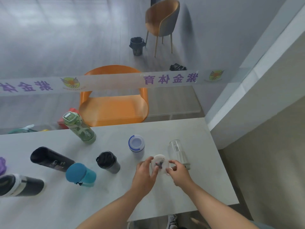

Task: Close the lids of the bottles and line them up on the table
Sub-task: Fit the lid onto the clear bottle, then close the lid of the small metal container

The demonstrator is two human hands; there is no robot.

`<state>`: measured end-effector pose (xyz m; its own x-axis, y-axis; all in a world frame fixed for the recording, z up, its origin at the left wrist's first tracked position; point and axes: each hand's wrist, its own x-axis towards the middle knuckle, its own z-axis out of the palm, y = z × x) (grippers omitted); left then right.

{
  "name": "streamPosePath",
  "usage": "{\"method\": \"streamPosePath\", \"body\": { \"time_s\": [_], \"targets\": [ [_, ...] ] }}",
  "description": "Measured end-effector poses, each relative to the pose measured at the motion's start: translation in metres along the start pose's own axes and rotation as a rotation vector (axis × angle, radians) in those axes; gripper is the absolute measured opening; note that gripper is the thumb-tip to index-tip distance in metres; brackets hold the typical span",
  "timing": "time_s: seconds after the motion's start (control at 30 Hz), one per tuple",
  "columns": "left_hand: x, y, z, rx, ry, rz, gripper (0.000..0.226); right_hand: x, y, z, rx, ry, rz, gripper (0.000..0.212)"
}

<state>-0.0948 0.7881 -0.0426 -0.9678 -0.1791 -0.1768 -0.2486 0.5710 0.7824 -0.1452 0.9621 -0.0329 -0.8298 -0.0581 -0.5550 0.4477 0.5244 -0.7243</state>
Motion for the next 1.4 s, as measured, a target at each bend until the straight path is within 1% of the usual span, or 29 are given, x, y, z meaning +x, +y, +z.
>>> {"method": "streamPosePath", "body": {
  "time_s": [0.07, 0.13, 0.17, 0.23, 0.37, 0.47, 0.57, 0.6, 0.63, 0.7, 0.77, 0.83, 0.93, 1.0, 1.1, 1.17, 1.23, 1.3, 1.4],
  "targets": [
    [-0.001, -0.004, -0.003, 0.075, -0.002, 0.052, 0.039, 0.001, -0.001, 0.002, -0.004, 0.002, -0.011, 0.029],
    [-0.005, -0.012, -0.004, 0.195, -0.022, 0.125, 0.027, 0.001, -0.001, 0.006, -0.015, 0.008, -0.023, 0.030],
    [-0.007, -0.017, -0.004, 0.251, -0.028, 0.151, 0.024, 0.001, 0.000, 0.008, -0.020, 0.014, -0.023, 0.029],
    [-0.011, -0.023, -0.004, 0.315, -0.035, 0.168, 0.027, 0.000, 0.000, 0.011, -0.011, 0.026, -0.017, 0.027],
    [-0.019, -0.017, -0.005, 0.362, -0.085, 0.174, 0.043, 0.001, 0.001, 0.009, -0.003, 0.031, 0.001, 0.026],
    [-0.020, -0.006, -0.005, 0.339, -0.043, 0.220, 0.042, 0.002, -0.002, 0.002, 0.015, 0.038, -0.012, 0.026],
    [-0.019, 0.012, -0.004, 0.249, 0.104, 0.330, 0.032, 0.008, -0.003, -0.013, -0.012, 0.100, -0.029, 0.023],
    [-0.018, 0.021, -0.005, 0.239, 0.128, 0.377, 0.031, 0.010, -0.002, -0.019, -0.023, 0.116, -0.035, 0.024],
    [-0.017, 0.031, -0.004, 0.251, 0.127, 0.432, 0.029, 0.013, -0.001, -0.027, -0.034, 0.125, -0.035, 0.026],
    [-0.009, 0.050, 0.002, 0.328, 0.076, 0.560, 0.025, 0.017, 0.001, -0.045, -0.036, 0.136, -0.031, 0.027],
    [-0.002, 0.066, 0.015, 0.431, -0.005, 0.625, 0.025, 0.023, 0.006, -0.064, -0.072, 0.152, -0.042, 0.027],
    [0.004, 0.080, 0.031, 0.546, -0.087, 0.623, 0.028, 0.030, 0.013, -0.083, -0.103, 0.144, -0.045, 0.030],
    [0.013, 0.095, 0.060, 0.687, -0.194, 0.604, 0.037, 0.040, 0.029, -0.105, -0.151, 0.083, -0.027, 0.035],
    [0.021, 0.100, 0.078, 0.818, -0.234, 0.530, 0.043, 0.044, 0.038, -0.114, -0.173, 0.035, -0.011, 0.039],
    [0.035, 0.104, 0.100, 0.985, -0.313, 0.349, 0.047, 0.051, 0.051, -0.119, -0.189, -0.024, 0.029, 0.047],
    [0.043, 0.106, 0.111, 1.028, -0.325, 0.223, 0.046, 0.058, 0.059, -0.117, -0.182, -0.070, 0.061, 0.054],
    [0.056, 0.105, 0.121, 1.053, -0.332, 0.138, 0.045, 0.065, 0.066, -0.113, -0.139, -0.126, 0.097, 0.060],
    [0.064, 0.106, 0.129, 1.070, -0.380, 0.039, 0.049, 0.073, 0.073, -0.107, -0.126, -0.207, 0.110, 0.065],
    [0.067, 0.103, 0.136, 1.030, -0.377, -0.011, 0.052, 0.083, 0.077, -0.096, -0.075, -0.282, 0.110, 0.067]
  ]
}}
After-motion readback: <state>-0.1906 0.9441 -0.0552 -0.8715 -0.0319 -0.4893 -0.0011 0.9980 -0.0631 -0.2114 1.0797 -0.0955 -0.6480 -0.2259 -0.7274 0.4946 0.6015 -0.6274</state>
